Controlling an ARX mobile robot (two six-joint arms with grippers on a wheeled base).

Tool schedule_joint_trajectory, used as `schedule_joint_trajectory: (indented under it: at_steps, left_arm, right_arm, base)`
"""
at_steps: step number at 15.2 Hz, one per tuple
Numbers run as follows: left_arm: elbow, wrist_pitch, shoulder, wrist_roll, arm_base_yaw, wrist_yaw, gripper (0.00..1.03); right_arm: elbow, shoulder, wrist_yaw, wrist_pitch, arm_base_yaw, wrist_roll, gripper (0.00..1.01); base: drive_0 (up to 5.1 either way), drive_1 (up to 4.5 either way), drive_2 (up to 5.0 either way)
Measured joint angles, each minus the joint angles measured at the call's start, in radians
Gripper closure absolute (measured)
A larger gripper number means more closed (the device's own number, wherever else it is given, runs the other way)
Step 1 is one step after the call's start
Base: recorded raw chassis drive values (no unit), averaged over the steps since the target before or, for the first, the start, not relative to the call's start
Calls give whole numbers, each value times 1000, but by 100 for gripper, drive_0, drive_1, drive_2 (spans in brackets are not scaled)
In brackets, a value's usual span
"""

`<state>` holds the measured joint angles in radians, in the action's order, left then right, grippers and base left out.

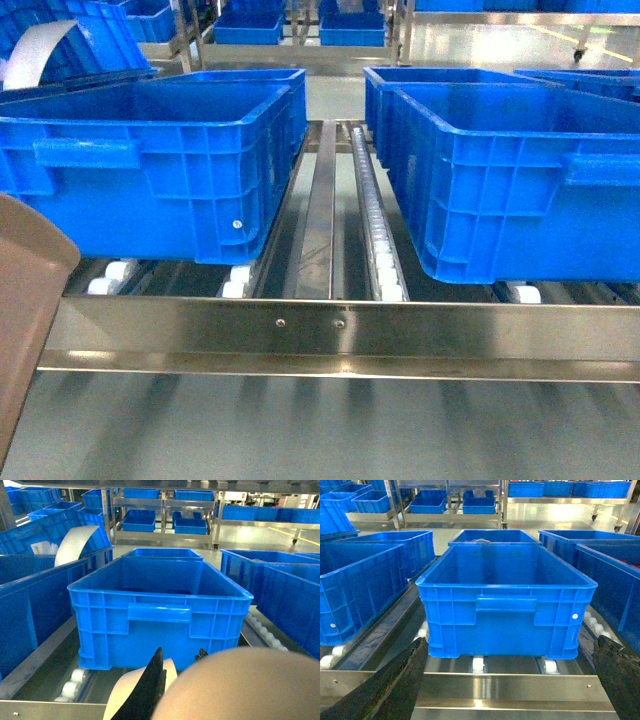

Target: Place part in tray to right shelf

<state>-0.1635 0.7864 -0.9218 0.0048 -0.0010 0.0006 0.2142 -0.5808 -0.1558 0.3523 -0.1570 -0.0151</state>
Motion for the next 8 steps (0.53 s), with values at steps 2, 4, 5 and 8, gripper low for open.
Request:
schedule_joint_trajectory:
  at_steps: [2, 4, 5, 8]
  left_arm:
    - [36, -27, 62, -1, 0, 0, 90]
    - [64, -73, 134, -1, 0, 0, 90]
    - [87, -127, 181, -2, 0, -1, 90]
    - [149, -138, 239, -4, 0, -2, 90]
  right_arm:
    - [-4, 11, 7, 0, 8, 1, 13]
    - [-48, 71, 34, -3, 42, 1, 35]
    - [-76, 101, 63, -15, 68, 1, 50]
    - [-121, 181, 154, -42, 163, 3, 86]
  base:
    - [0, 0, 0]
    - [0, 0, 0]
    - [0, 0, 0]
    - [0, 0, 0]
